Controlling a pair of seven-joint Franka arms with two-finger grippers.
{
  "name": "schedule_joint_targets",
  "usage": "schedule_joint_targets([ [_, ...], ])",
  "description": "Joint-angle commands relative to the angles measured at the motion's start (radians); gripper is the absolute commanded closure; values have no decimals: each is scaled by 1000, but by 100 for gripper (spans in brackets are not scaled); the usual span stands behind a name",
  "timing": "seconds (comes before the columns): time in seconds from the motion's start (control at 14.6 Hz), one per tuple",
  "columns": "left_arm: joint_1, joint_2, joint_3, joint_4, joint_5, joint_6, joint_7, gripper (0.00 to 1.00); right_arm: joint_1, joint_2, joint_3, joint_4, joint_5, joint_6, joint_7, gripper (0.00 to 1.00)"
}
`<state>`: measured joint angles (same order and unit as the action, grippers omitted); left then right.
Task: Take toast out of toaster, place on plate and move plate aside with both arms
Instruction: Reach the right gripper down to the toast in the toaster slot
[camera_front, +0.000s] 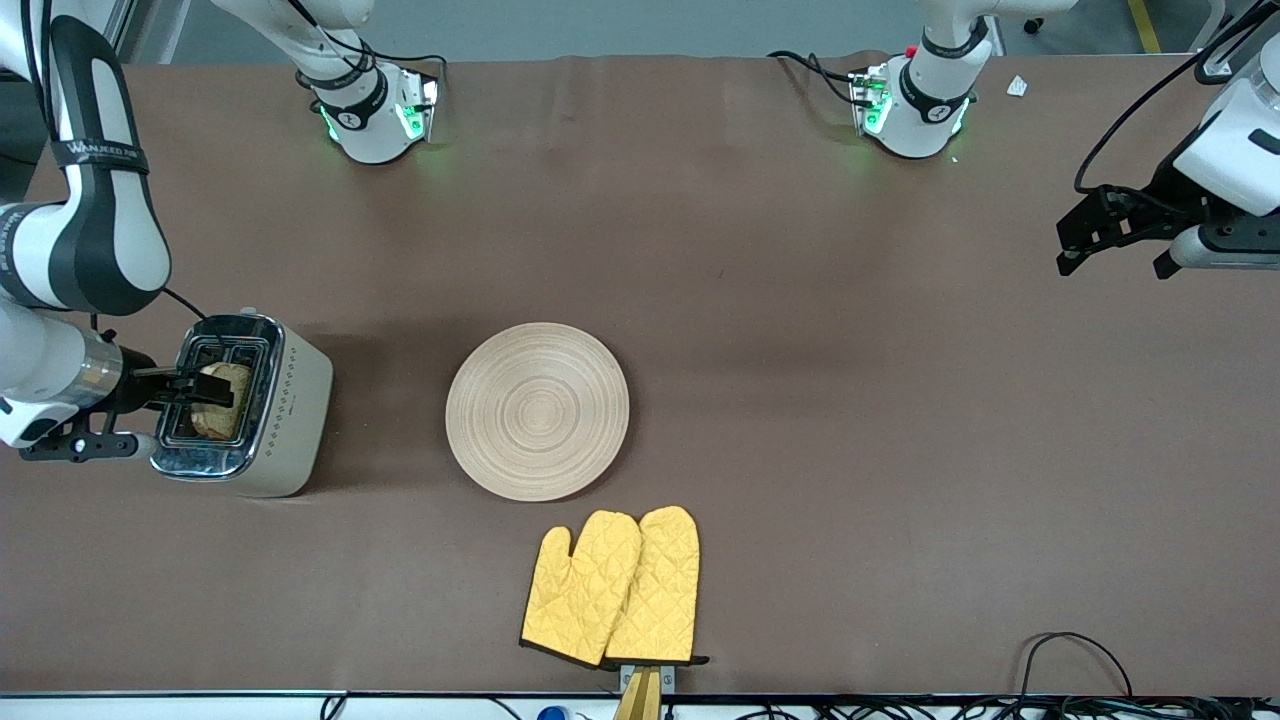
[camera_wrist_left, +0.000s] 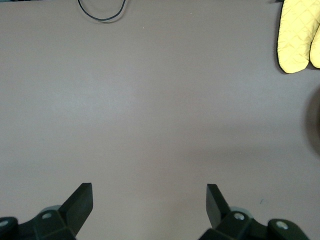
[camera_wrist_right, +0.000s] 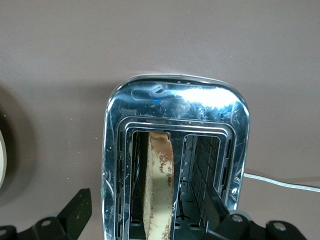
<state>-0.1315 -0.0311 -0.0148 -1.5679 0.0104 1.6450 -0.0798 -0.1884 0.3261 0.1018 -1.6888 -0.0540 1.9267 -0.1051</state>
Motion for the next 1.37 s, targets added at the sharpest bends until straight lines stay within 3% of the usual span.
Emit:
schedule_joint_targets([
  [0.0, 4, 14, -4, 28, 0, -14, 8, 0, -17, -22, 10, -23, -10, 14, -1, 0],
  [0.14, 3, 16, -4, 26, 0, -16, 8, 0, -17, -15, 12, -23, -10, 17, -1, 1],
  [0.27, 4, 14, -4, 26, 0, -16, 11, 0, -16, -7, 12, -23, -10, 15, -2, 22],
  [0.34, 4, 14, -4, 28, 0, -16, 11, 0, -11, -7, 10, -22, -10, 14, -4, 40],
  [0.48, 4, 16, -4, 28, 0, -17, 11, 0, -8, -6, 10, -22, -10, 14, -4, 67],
  [0.62, 4, 14, -4, 28, 0, -17, 11, 0, -13, -1, 10, -22, -10, 14, -4, 85],
  [1.3, 4, 14, -4, 28, 0, -17, 12, 0, -14, -1, 12, -3, -26, -6, -19, 100],
])
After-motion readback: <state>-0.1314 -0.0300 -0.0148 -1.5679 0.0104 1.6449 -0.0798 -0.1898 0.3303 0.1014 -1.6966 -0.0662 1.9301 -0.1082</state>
